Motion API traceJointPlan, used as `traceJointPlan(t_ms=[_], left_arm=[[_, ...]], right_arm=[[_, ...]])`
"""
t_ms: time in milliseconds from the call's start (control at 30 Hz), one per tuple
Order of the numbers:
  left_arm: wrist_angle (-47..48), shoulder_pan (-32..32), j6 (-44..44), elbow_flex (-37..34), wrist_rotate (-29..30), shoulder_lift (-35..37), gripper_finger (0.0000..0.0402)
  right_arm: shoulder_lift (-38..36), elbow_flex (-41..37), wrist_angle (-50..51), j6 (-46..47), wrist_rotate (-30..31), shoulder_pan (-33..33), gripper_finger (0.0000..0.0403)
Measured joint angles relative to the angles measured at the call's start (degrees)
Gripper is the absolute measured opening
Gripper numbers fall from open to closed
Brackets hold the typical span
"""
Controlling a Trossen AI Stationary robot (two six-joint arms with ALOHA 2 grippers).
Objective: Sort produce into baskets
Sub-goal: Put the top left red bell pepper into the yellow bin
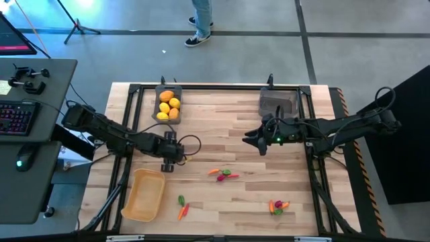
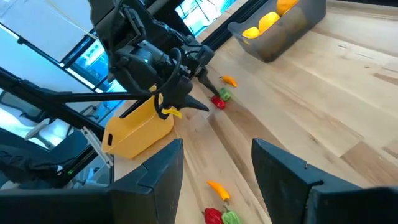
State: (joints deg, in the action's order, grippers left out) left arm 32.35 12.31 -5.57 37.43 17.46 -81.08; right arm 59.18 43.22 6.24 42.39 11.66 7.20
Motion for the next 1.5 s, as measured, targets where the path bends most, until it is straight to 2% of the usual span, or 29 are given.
traceJointPlan(t_ms=[167,333,1100,1267,1500], left_arm=[[0.8,-1.1,-4.6,-0.9,-1.0,0.0,0.0184],[0.2,-0.5,-4.4,0.0,-2.4,0.0,0.0184],[-4.5,-0.3,6.2,-1.2,-1.9,-0.5,0.0182],[-5.1,-0.3,6.2,-0.9,-2.1,-3.8,0.0148],[0.1,-1.0,4.8,3.6,-0.4,-4.6,0.0055]], right_arm=[[0.0,0.0,0.2,0.0,0.1,0.0,0.0179],[0.0,0.0,0.4,-0.4,0.1,0.0,0.0179],[0.0,0.0,1.7,-0.5,0.0,0.0,0.0179],[0.0,0.0,1.7,-0.4,0.0,0.0,0.0179],[0.0,0.0,1.7,0.6,0.0,0.0,0.0179]])
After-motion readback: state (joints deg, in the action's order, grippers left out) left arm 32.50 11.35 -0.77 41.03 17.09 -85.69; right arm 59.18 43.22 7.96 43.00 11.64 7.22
